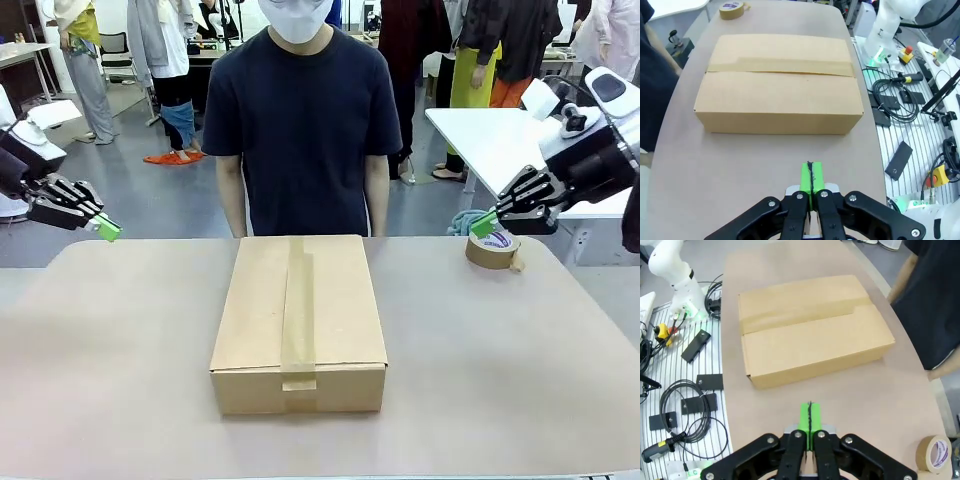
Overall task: Wrap the clocks to prevent damage.
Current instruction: After the human seals the box with tape, release both hands from the side flaps of the Package Box.
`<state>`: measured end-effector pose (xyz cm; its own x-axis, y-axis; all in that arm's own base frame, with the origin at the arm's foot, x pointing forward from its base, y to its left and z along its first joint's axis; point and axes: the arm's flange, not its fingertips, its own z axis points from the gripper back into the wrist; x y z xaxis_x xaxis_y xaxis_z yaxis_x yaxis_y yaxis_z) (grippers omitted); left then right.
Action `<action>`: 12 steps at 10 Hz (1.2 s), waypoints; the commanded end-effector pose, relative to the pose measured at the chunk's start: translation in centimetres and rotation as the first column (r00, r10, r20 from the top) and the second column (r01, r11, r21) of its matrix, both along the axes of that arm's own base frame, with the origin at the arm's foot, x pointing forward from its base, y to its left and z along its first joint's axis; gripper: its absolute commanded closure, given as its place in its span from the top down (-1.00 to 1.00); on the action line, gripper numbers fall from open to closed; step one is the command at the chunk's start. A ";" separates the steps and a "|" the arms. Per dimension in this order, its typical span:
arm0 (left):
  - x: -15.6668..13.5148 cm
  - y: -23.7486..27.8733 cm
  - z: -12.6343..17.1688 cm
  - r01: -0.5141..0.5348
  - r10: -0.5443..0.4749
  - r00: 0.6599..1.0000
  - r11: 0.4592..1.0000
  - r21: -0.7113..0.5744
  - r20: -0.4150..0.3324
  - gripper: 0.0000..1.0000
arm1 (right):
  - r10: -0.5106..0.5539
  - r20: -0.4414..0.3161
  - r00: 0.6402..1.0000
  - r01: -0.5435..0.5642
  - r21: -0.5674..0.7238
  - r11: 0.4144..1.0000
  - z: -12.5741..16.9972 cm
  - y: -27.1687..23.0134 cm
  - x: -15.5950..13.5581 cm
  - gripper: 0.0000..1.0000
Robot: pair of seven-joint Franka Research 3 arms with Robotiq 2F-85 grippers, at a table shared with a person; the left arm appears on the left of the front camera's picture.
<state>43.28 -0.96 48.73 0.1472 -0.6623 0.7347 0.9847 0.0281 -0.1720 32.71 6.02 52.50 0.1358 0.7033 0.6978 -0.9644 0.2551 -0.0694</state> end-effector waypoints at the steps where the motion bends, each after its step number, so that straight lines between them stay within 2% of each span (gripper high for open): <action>1: 0.3 -0.1 0.0 0.011 -0.011 1.000 1.000 -0.005 -0.005 -0.99 | -0.013 0.007 1.000 0.013 0.008 1.000 0.0 0.0 0.5 -0.98; 12: 0.3 -0.1 0.0 0.011 -0.011 1.000 1.000 -0.005 -0.005 -0.99 | -0.013 0.007 1.000 0.013 0.008 1.000 0.0 0.0 0.5 -0.98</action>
